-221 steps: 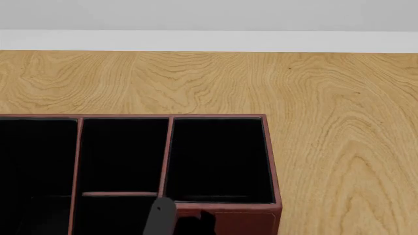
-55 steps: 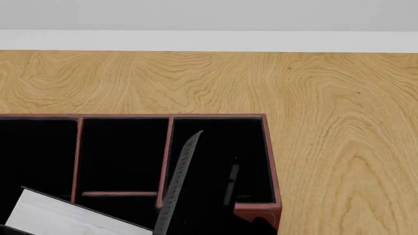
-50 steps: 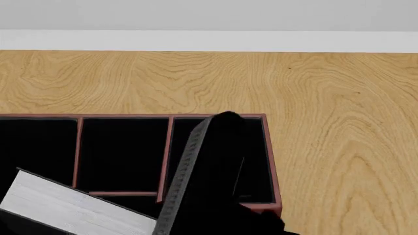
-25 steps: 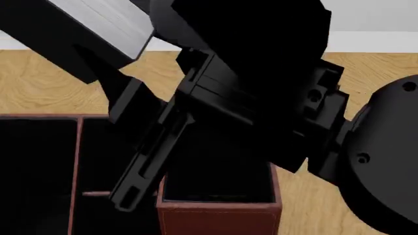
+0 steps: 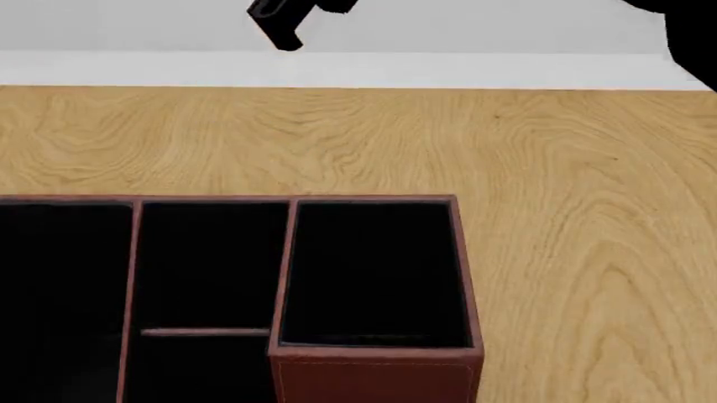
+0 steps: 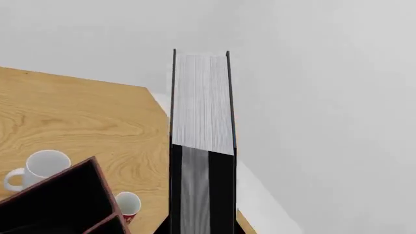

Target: Pick up the book and place it in the right compartment of the caddy.

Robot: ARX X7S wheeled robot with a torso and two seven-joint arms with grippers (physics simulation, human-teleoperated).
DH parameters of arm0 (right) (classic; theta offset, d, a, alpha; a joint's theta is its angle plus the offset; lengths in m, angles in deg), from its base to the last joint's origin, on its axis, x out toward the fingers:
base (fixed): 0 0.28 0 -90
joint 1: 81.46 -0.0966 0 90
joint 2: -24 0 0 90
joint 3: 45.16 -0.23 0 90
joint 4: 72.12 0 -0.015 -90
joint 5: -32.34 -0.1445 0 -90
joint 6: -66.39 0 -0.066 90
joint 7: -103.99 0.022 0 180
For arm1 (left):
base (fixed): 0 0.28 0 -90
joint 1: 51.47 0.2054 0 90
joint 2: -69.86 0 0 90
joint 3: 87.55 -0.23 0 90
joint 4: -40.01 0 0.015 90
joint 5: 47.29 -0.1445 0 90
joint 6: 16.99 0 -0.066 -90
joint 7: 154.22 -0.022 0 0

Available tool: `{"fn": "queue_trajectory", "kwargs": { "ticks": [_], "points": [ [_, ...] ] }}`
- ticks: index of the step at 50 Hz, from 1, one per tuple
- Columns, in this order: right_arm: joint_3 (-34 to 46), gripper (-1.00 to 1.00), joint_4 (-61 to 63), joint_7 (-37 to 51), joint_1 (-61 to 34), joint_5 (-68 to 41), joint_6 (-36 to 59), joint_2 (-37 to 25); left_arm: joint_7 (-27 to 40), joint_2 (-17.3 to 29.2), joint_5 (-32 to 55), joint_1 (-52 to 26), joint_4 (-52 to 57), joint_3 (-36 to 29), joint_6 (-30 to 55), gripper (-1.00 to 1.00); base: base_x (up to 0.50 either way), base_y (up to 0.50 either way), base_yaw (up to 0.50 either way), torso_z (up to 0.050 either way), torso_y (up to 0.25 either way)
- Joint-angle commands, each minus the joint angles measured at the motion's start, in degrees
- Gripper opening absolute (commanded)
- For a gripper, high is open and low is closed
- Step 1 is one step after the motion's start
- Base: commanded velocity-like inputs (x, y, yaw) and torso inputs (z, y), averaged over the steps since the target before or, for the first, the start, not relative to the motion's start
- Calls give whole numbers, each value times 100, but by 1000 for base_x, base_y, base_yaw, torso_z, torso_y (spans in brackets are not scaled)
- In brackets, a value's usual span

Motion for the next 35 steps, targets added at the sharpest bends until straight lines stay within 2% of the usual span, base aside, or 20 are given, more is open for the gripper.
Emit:
{"fn": "queue_trajectory", "kwargs": {
  "ticks": [1, 12, 35],
  "points": [
    [1094, -100, -2028, -1104, -876, 1049, 22, 541, -28, 27, -50, 77, -5, 39, -133, 100, 0, 0, 0, 0, 0],
    [2058, -100, -3170, -1943, -894, 1551, -281, 903, -137, -55, -236, 288, -47, 26, -258, 100, 0, 0, 0, 1, 1],
    [2655, -100, -1640, -2316, -436, 1285, 302, 187, -340, -246, -613, 632, -160, -43, -476, 100, 0, 0, 0, 0, 1]
  ]
}}
